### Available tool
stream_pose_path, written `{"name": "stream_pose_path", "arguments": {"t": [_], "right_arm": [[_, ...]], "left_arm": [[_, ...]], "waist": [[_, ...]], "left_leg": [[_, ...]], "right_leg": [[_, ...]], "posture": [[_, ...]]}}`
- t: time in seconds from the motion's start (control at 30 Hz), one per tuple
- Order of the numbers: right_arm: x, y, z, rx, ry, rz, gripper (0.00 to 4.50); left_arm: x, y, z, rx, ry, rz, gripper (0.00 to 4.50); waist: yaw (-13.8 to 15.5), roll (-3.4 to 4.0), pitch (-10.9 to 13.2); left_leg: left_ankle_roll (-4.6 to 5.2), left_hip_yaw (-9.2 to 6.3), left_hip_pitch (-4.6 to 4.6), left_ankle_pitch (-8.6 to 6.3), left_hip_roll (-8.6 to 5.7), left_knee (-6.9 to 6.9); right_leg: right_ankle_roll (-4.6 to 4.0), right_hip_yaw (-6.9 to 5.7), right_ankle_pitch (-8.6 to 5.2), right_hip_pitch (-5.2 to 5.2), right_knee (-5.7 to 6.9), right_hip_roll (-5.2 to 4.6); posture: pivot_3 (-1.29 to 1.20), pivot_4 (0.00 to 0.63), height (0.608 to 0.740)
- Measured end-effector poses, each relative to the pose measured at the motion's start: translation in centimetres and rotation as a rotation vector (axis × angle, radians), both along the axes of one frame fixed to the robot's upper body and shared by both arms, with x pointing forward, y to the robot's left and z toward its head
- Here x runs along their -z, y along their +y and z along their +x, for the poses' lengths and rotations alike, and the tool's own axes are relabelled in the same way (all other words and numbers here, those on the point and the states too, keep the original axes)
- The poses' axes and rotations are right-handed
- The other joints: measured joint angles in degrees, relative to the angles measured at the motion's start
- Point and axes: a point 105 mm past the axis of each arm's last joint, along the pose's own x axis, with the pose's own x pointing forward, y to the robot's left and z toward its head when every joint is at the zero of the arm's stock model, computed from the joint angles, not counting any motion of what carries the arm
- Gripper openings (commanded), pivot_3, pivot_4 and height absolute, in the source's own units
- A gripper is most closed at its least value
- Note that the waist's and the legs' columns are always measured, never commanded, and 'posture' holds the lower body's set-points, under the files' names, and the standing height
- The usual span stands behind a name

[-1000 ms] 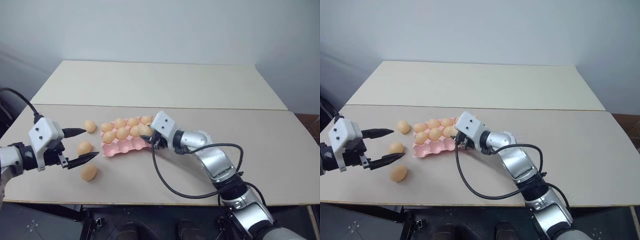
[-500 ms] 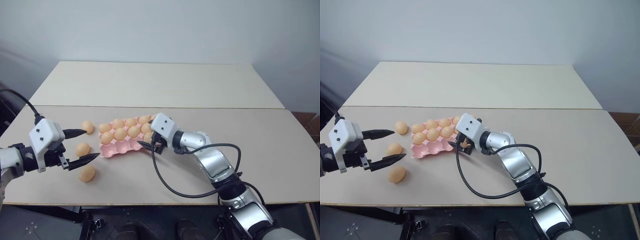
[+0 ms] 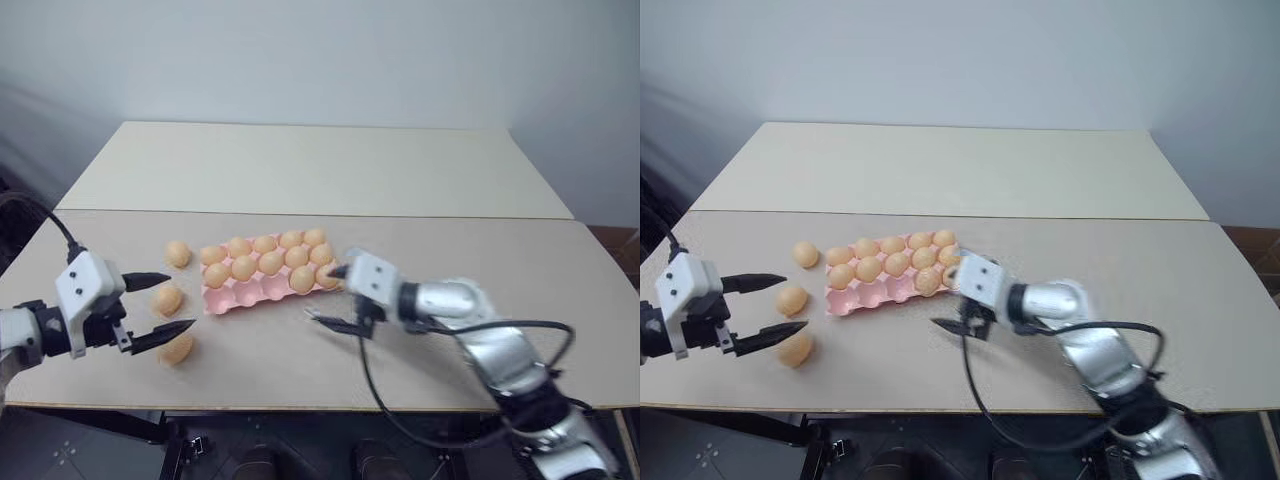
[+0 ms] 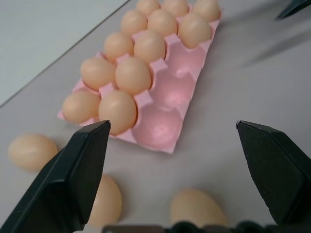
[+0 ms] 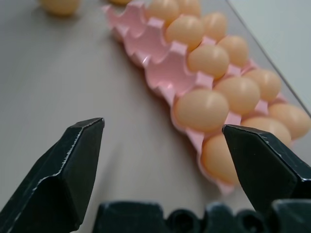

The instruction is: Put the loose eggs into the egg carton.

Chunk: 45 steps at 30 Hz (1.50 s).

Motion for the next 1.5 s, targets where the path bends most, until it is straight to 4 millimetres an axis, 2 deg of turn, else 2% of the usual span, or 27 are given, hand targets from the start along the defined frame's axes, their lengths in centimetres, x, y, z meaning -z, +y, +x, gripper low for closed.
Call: {"name": "stream_pose_path", "arguments": {"t": [0.13,0.23,0.53,0.8,0.97,1.2,1.37,1.5], "right_arm": [[-0.6,-1.8,-2.5,-0.062,0.056,-0.033,4.48],[-0.6,-3.1,-3.7,-0.077,0.103,-0.055,4.48],[-1.1,-4.7,-4.5,-0.069,0.130,-0.070,4.48],[-1.8,-5.9,-5.0,-0.113,0.062,-0.075,4.48],[-2.2,-6.2,-5.4,-0.165,0.023,-0.060,4.48],[-2.6,-6.3,-5.1,-0.141,-0.019,-0.058,4.48],[-2.7,-6.5,-4.6,-0.090,-0.045,-0.049,4.48],[-2.4,-6.6,-4.6,-0.061,-0.036,-0.044,4.48]], "left_arm": [[0.4,1.0,-0.8,-0.016,0.023,0.013,4.50],[1.2,1.7,-1.7,-0.048,0.057,0.015,4.50],[1.4,1.8,-4.0,-0.054,0.073,0.039,4.50],[3.4,1.9,-4.8,-0.071,0.111,0.076,4.50],[4.3,1.4,-4.3,-0.075,0.105,0.091,4.50],[4.9,0.1,-1.1,-0.062,0.009,0.024,4.50],[6.6,-0.2,0.9,-0.071,0.039,0.001,4.50],[7.7,-0.6,1.4,-0.060,0.082,-0.015,4.50]], "waist": [[-0.2,-0.01,0.0],[-0.2,-0.02,0.0],[0.0,-0.05,0.0],[0.1,-0.07,0.0],[0.1,-0.07,0.0],[0.4,-0.08,0.0],[0.3,-0.09,-0.1],[0.2,-0.08,-0.1]], "left_leg": [[0.00,0.00,0.12,0.00,0.03,-0.01],[0.01,0.03,0.07,0.00,0.01,-0.03],[0.00,0.03,0.08,0.00,0.01,0.00],[0.01,0.04,0.11,0.00,0.01,0.01],[0.00,0.03,0.11,0.00,0.00,0.01],[0.00,0.03,0.13,0.00,0.00,0.02],[0.01,0.02,0.09,0.00,-0.01,0.01],[0.01,0.02,0.08,0.00,-0.01,0.03]], "right_leg": [[-0.01,0.01,0.00,0.07,0.02,0.04],[-0.01,0.03,-0.01,0.05,-0.03,0.01],[-0.01,0.02,-0.01,0.09,-0.04,0.01],[-0.01,0.02,-0.01,0.13,-0.04,0.01],[0.00,0.02,-0.01,0.15,-0.06,0.01],[0.00,0.02,0.00,0.17,-0.03,0.01],[0.00,0.02,0.00,0.12,-0.01,0.01],[0.00,0.03,0.00,0.12,-0.01,0.00]], "posture": [[0.00,0.150,0.740],[0.00,0.150,0.740],[0.00,0.150,0.740],[0.00,0.150,0.740],[0.00,0.150,0.740],[0.00,0.150,0.740],[0.00,0.150,0.740],[0.00,0.150,0.740]]}}
